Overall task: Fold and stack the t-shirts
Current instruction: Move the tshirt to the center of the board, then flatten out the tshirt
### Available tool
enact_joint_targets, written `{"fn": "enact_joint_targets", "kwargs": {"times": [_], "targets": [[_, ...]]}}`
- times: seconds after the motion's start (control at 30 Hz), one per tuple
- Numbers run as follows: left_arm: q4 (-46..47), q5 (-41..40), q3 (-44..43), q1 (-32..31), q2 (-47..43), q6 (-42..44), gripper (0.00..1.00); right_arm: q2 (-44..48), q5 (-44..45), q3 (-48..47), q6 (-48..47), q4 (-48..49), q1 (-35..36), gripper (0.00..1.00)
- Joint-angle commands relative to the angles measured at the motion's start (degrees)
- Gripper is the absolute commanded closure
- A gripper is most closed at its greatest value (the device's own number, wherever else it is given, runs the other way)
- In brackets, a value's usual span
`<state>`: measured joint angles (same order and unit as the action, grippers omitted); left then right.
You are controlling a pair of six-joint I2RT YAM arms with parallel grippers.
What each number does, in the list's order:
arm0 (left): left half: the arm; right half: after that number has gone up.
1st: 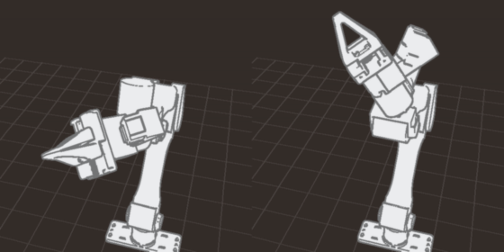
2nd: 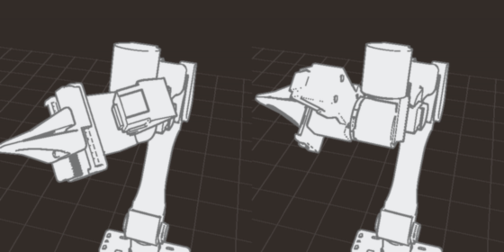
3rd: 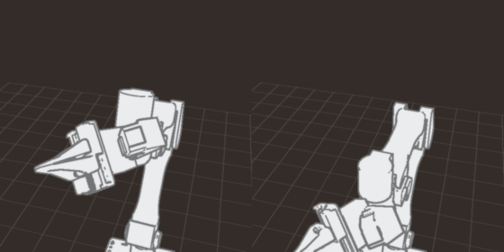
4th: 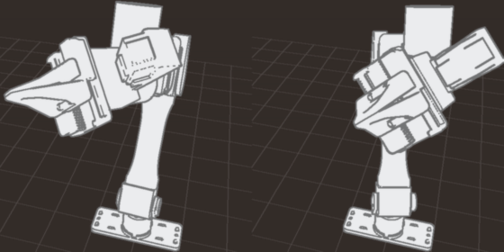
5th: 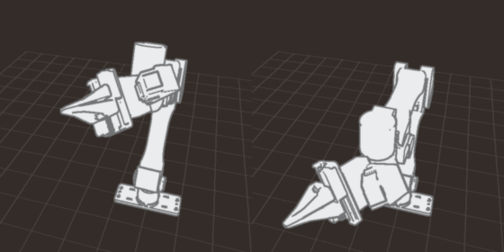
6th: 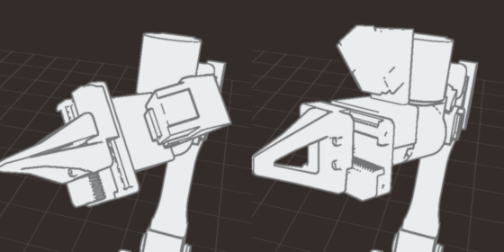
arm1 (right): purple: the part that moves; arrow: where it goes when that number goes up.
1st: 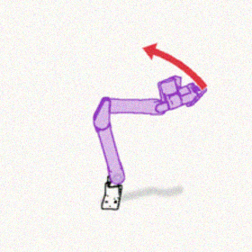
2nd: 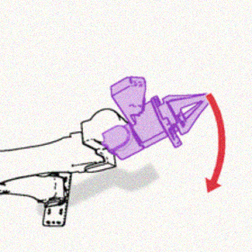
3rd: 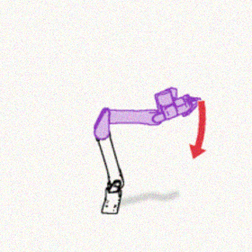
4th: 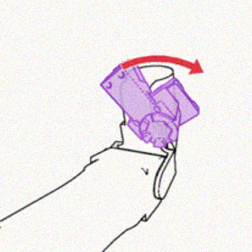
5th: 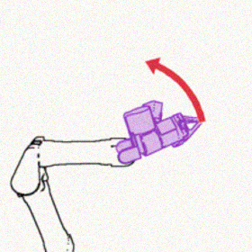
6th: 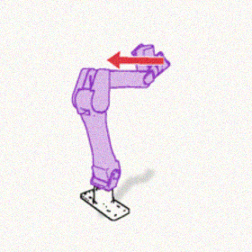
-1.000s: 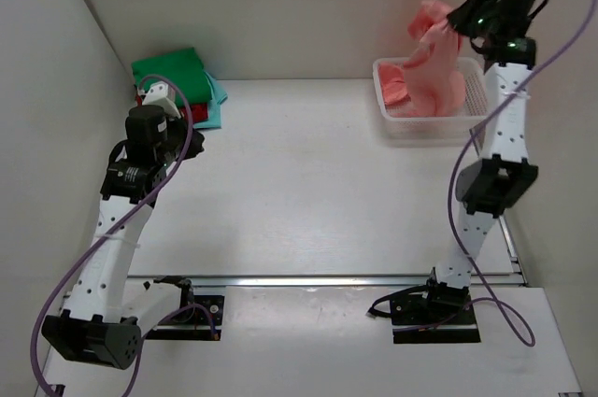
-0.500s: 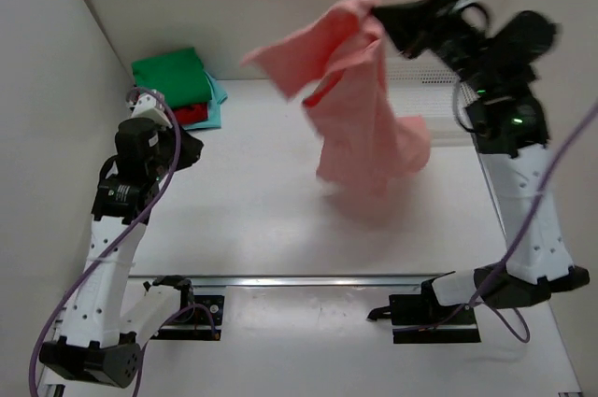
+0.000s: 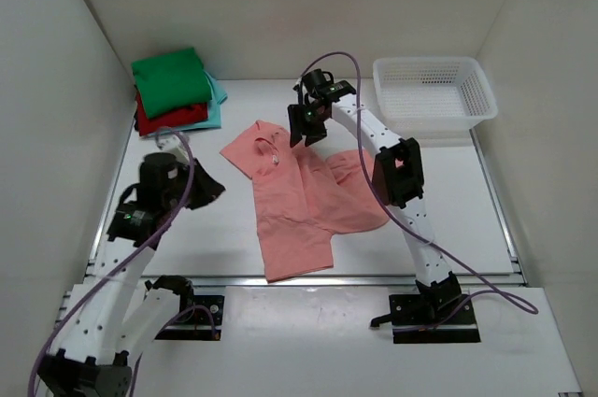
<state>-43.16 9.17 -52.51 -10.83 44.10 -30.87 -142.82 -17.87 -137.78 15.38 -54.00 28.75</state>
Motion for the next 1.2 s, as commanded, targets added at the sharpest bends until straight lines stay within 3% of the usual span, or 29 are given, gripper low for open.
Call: {"fn": "enact_joint_targets", "kwargs": {"times": [0.0, 0.07, 0.13, 0.27, 0.33, 0.57, 0.77, 0.87, 0.93, 0.97, 1.0, 1.03, 1.17], "targets": [[4.8, 6.8, 12.0, -8.3, 0.4, -7.5, 0.89, 15.0, 6.0, 3.0, -2.7, -6.0, -2.7, 0.52], [10.5, 8.2, 18.0, -10.2, -1.2, -11.7, 0.85, 23.0, 6.3, 15.3, -2.7, 1.5, -4.3, 0.48], [14.7, 11.9, 22.5, -9.7, -1.0, -16.4, 0.69, 29.4, 4.8, 28.4, -1.1, 6.2, -6.2, 0.44], [16.9, 9.7, 26.3, -14.4, 3.1, -16.9, 0.58, 40.9, 5.1, 40.6, -0.5, 9.8, -10.8, 0.42], [20.4, 9.8, 27.7, -17.5, 5.4, -19.0, 0.45, 46.7, 6.1, 48.4, -0.6, 11.2, -13.2, 0.43], [22.9, 6.7, 24.3, -25.3, 19.2, -20.4, 0.27, 55.4, 12.1, 65.4, -0.2, 15.1, -19.8, 0.4], [22.8, 4.9, 20.5, -29.6, 28.1, -21.2, 0.21, 53.4, 20.2, 70.9, -1.0, 20.4, -21.8, 0.37], [23.5, 3.0, 19.3, -31.0, 31.9, -21.3, 0.25, 51.9, 23.0, 71.1, -1.7, 22.6, -24.1, 0.37], [22.9, 2.3, 18.5, -31.7, 33.9, -20.9, 0.42, 49.2, 23.7, 70.1, -1.8, 23.5, -25.7, 0.35], [23.2, 2.0, 18.8, -31.6, 34.6, -20.7, 0.68, 48.0, 24.4, 69.6, -2.2, 24.5, -26.0, 0.35], [23.4, 2.0, 19.2, -31.4, 34.9, -21.1, 0.79, 47.2, 25.2, 68.9, -2.4, 24.7, -26.1, 0.34], [23.6, 1.7, 19.7, -31.6, 34.9, -21.1, 0.99, 45.5, 25.8, 68.7, -2.5, 25.4, -26.6, 0.32], [19.3, -0.2, 20.7, -29.6, 31.9, -20.1, 1.0, 42.3, 26.0, 69.5, -1.7, 29.1, -27.3, 0.3]]}}
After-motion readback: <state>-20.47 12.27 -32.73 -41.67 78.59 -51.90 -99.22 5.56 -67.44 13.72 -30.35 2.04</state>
